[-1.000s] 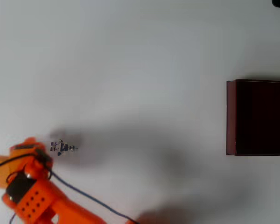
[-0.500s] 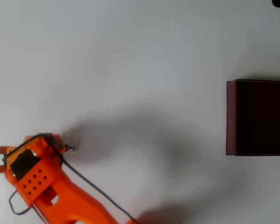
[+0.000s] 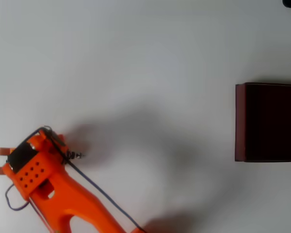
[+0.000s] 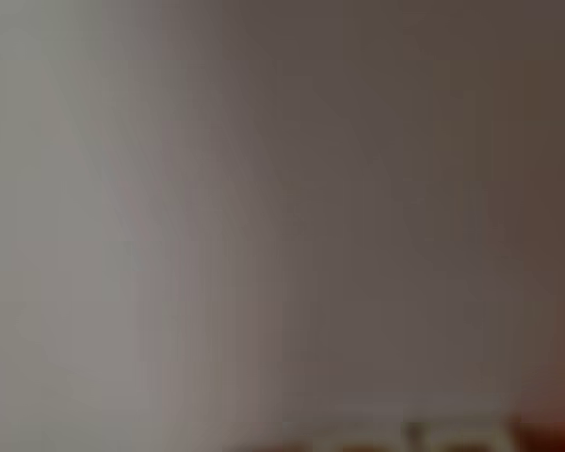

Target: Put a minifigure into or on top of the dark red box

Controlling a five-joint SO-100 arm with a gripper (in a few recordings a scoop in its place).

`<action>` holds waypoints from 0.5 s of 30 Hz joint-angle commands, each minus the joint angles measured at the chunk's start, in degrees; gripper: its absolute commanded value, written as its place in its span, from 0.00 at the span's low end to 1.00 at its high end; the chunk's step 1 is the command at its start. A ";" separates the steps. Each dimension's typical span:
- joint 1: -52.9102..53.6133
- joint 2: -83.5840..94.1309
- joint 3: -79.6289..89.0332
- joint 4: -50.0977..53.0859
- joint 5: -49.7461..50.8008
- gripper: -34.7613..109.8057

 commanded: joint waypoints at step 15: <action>0.00 2.72 0.70 0.62 1.41 0.24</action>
